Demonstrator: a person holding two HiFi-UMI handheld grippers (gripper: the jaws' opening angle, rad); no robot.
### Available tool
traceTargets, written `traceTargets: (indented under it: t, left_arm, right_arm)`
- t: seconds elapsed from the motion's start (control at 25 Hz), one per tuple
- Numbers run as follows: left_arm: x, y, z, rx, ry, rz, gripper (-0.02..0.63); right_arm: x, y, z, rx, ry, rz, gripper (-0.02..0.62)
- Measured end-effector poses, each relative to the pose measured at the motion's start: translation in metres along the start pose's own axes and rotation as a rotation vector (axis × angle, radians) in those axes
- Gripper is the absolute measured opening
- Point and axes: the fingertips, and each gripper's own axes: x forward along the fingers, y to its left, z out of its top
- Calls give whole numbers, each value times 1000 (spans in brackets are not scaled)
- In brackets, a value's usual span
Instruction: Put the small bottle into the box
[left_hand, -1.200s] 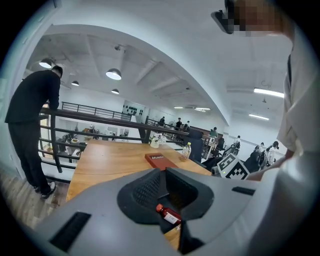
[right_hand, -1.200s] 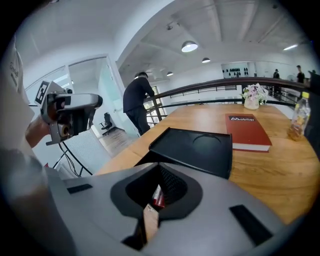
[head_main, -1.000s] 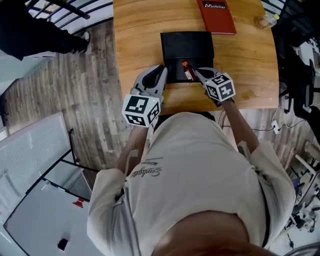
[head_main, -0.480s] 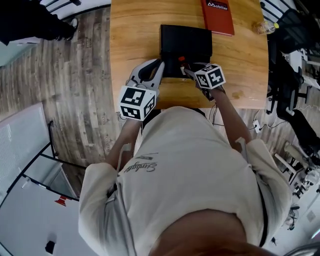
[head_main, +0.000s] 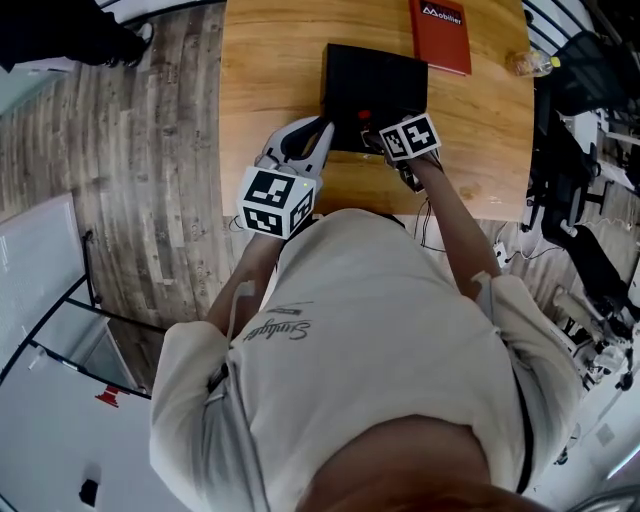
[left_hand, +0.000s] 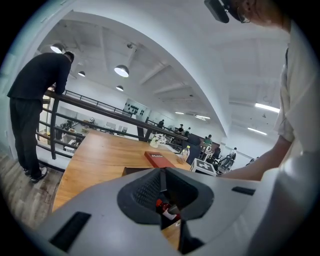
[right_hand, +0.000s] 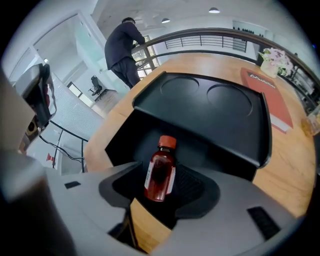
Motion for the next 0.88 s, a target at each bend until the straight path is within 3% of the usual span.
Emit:
traceTargets:
  t: [0.36,0.6,0.88]
  left_arm:
    - [0,13,0,-19,-11,14,41]
    - [-4,20,-1,-17,-1,23,41]
    - [-3,23,2,-13,-6,18,41]
  right_arm:
    - [23,-21,-2,0,108,-96,206]
    - [31,-26,-6,-2,135,-108,218]
    - [33,-25,-7,-100,173,-106,218]
